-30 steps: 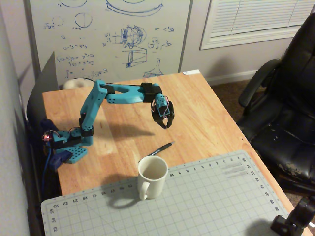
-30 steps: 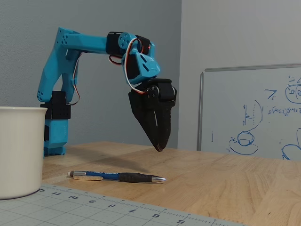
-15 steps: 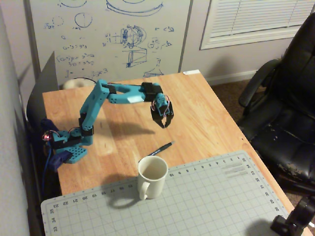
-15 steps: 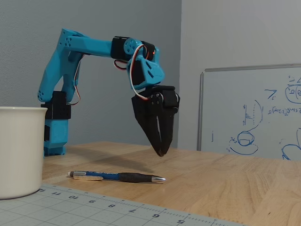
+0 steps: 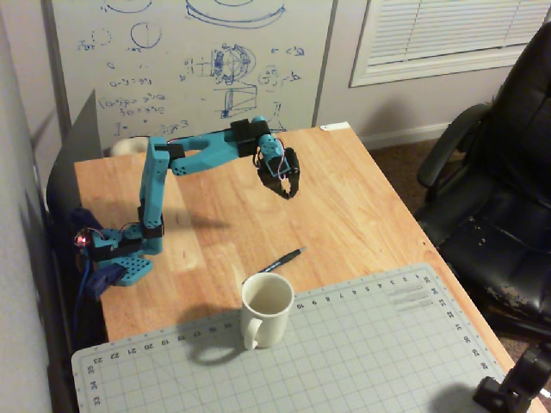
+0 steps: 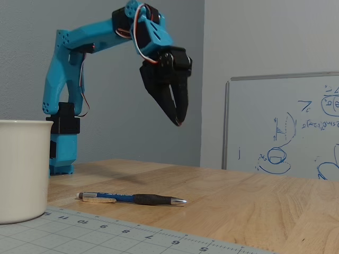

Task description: Touch the pen.

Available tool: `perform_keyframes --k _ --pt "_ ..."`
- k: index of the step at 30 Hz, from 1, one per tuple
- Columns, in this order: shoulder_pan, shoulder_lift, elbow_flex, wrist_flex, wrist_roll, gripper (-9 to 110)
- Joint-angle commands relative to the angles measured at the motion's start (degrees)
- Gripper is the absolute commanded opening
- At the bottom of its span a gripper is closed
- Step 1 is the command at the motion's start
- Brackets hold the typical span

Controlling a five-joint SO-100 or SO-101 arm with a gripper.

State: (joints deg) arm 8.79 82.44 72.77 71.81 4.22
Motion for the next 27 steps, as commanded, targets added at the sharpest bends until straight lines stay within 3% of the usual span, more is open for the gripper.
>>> perform_keyframes --k 1,13,27 --pt "0.44 7.12 -5.19 -0.53 -0.44 1" --pt "0.53 9.49 -16.7 -0.79 -0.53 1" --pt "10.28 -3.6 -8.7 -4.83 -0.44 1"
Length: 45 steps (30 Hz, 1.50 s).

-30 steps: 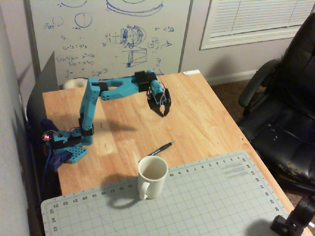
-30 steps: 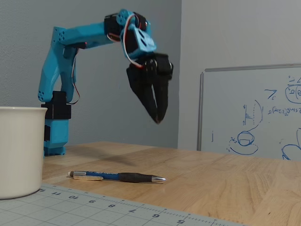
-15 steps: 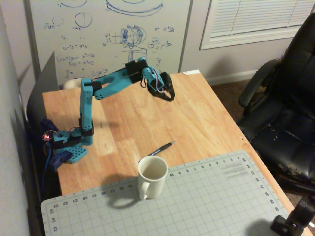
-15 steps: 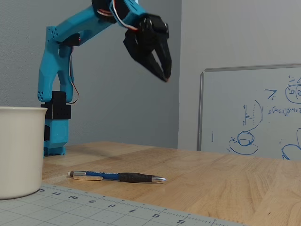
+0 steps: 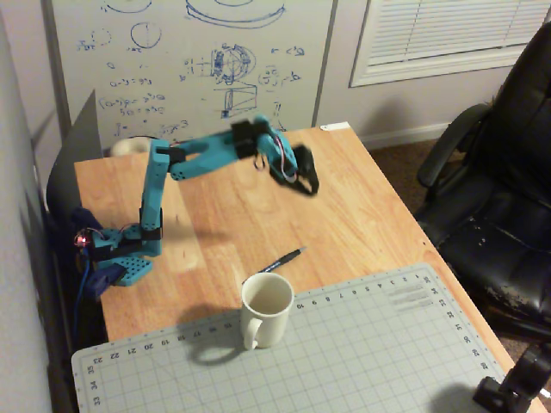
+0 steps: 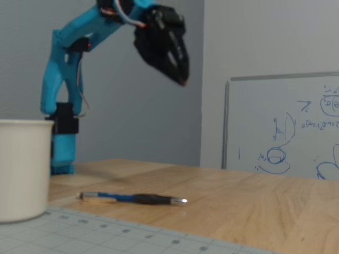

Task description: Touch the pen.

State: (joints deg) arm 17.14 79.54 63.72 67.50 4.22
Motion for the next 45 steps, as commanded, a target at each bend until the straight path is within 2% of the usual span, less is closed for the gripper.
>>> perform_keyframes --k 1,8,25,45 --pt "2.2 -2.02 1.32 -0.53 -0.44 1" --pt "2.02 -11.43 4.04 -1.41 -0.62 1" --pt "-0.09 -22.76 -5.45 -1.41 -0.62 1" --pt "2.2 -23.64 -7.21 -1.32 -0.62 1"
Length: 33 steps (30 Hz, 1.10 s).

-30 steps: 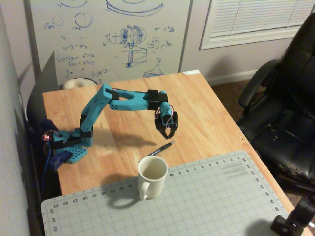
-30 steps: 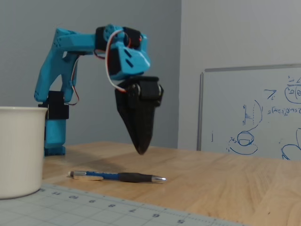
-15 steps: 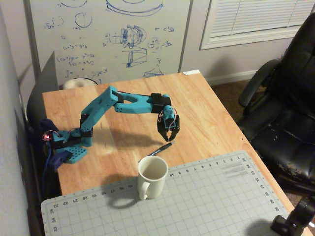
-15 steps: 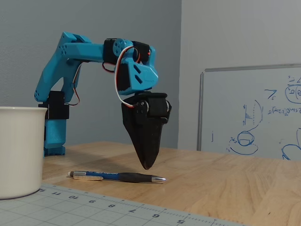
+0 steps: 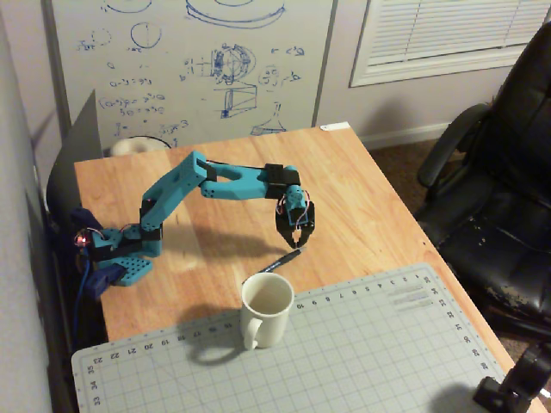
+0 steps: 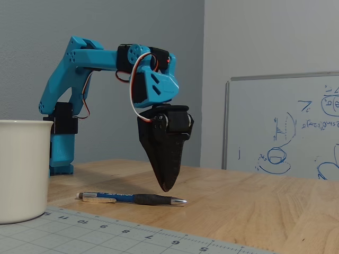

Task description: Touch the pen.

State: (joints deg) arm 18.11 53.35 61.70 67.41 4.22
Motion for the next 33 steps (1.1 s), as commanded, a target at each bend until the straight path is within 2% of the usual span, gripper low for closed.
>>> perform_keyframes --k 1,33 --pt "1.23 2.37 -5.19 -1.23 -0.62 1" --pt "1.05 -0.53 -5.27 -1.23 -0.53 1"
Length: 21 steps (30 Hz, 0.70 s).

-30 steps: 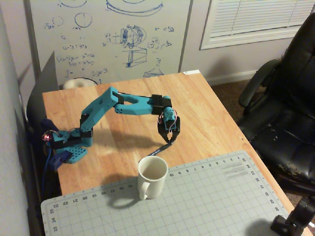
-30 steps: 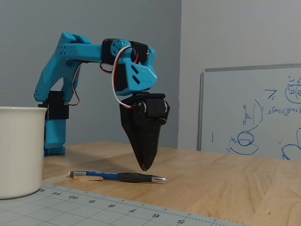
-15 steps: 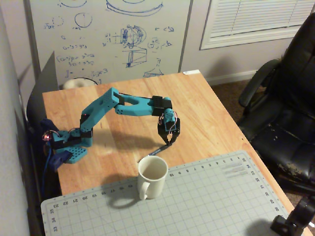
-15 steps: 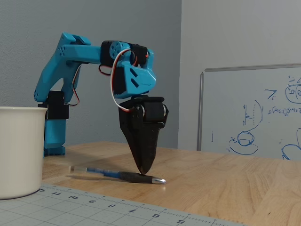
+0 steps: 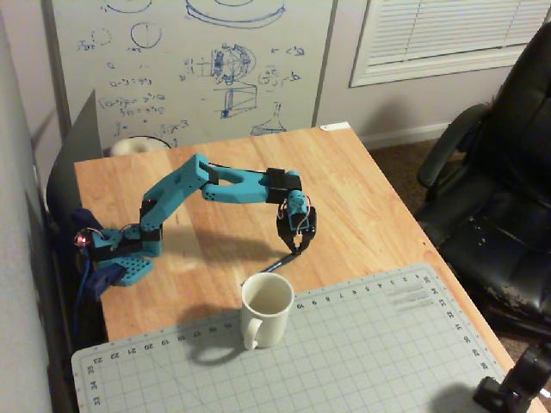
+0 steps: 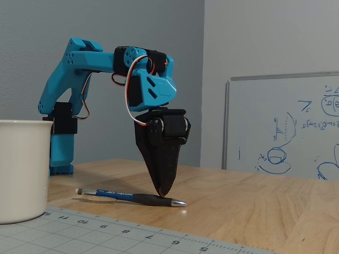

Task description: Touch the pen.

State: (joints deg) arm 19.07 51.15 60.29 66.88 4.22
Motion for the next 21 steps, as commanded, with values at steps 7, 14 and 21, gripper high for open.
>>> perform_keyframes --k 7,14,21 --pt "-0.26 1.67 -3.87 -0.7 -0.53 1" --pt "-0.09 1.85 -3.96 -0.7 -0.53 1" --pt "0.26 3.87 -3.87 -0.7 -0.53 1"
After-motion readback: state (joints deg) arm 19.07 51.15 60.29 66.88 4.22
